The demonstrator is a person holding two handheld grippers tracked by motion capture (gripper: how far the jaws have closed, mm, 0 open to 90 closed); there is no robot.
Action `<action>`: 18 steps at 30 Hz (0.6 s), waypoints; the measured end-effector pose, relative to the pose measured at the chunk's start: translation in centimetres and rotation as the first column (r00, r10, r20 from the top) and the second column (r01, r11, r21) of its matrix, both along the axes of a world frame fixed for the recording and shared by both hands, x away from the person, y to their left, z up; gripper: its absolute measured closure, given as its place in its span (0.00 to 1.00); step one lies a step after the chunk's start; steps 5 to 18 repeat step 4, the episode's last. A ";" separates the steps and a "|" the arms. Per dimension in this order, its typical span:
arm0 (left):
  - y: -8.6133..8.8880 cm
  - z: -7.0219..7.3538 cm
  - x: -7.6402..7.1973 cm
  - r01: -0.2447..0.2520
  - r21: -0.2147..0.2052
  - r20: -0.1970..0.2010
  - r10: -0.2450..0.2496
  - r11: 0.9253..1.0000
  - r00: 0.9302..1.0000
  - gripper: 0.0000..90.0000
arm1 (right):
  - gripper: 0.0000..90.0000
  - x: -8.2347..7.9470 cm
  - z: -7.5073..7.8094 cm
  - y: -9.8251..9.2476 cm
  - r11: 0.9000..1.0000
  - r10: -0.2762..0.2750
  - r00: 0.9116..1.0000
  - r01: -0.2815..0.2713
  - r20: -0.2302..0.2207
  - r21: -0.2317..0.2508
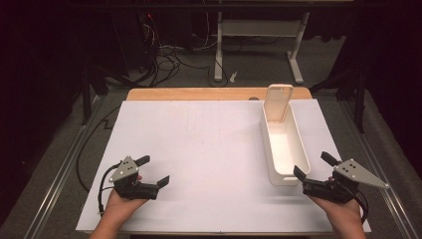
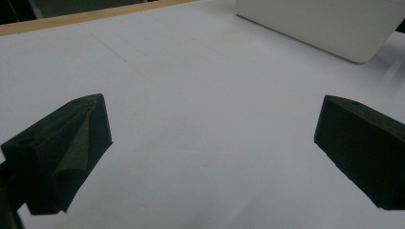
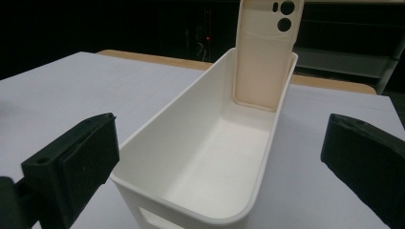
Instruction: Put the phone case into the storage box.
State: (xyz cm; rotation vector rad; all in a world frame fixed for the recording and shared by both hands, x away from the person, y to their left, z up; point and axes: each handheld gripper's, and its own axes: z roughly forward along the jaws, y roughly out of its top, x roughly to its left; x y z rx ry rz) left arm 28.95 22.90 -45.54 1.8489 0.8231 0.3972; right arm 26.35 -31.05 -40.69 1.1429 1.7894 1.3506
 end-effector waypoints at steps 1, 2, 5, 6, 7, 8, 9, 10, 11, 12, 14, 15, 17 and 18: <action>0.0 0.0 0.0 0.000 0.000 0.001 0.000 1.000 1.000 0.00 | 0.00 0.0 0.0 -0.1 1.000 -0.002 1.000 0.002 0.001 0.000; 0.0 0.0 0.0 0.000 0.000 0.002 0.000 1.000 1.000 0.00 | 0.00 -0.1 0.0 -0.1 1.000 -0.003 1.000 0.003 0.003 -0.001; 0.0 0.0 0.0 -0.003 -0.001 0.004 0.003 1.000 1.000 0.00 | 0.00 -0.1 0.1 0.0 1.000 -0.001 1.000 0.001 0.009 -0.002; 0.0 0.0 0.0 -0.003 -0.001 0.004 0.003 1.000 1.000 0.00 | 0.00 -0.1 0.1 0.0 1.000 -0.001 1.000 0.001 0.009 -0.002; 0.0 0.0 0.0 -0.003 -0.001 0.004 0.003 1.000 1.000 0.00 | 0.00 -0.1 0.1 0.0 1.000 -0.001 1.000 0.001 0.009 -0.002; 0.0 0.0 0.0 -0.003 -0.001 0.004 0.003 1.000 1.000 0.00 | 0.00 -0.1 0.1 0.0 1.000 -0.001 1.000 0.001 0.009 -0.002; 0.0 0.0 0.0 -0.003 -0.001 0.004 0.003 1.000 1.000 0.00 | 0.00 -0.1 0.1 0.0 1.000 -0.001 1.000 0.001 0.009 -0.002; 0.0 0.0 0.0 -0.003 -0.001 0.004 0.003 1.000 1.000 0.00 | 0.00 -0.1 0.1 0.0 1.000 -0.001 1.000 0.001 0.009 -0.002; 0.0 0.0 0.0 -0.003 -0.001 0.004 0.003 1.000 1.000 0.00 | 0.00 -0.1 0.1 0.0 1.000 -0.001 1.000 0.001 0.009 -0.002; 0.0 0.0 0.0 -0.003 -0.001 0.004 0.003 1.000 1.000 0.00 | 0.00 -0.1 0.1 0.0 1.000 -0.001 1.000 0.001 0.009 -0.002; 0.0 0.0 0.0 -0.003 -0.001 0.004 0.003 1.000 1.000 0.00 | 0.00 -0.1 0.1 0.0 1.000 -0.001 1.000 0.001 0.009 -0.002; 0.0 0.0 0.0 -0.003 -0.001 0.004 0.003 1.000 1.000 0.00 | 0.00 -0.1 0.1 0.0 1.000 -0.001 1.000 0.001 0.009 -0.002; 0.0 0.0 0.0 -0.003 -0.001 0.004 0.003 1.000 1.000 0.00 | 0.00 -0.1 0.1 0.0 1.000 -0.001 1.000 0.001 0.009 -0.002; 0.0 0.0 0.0 -0.003 -0.001 0.004 0.003 1.000 1.000 0.00 | 0.00 -0.1 0.1 0.0 1.000 -0.001 1.000 0.001 0.009 -0.002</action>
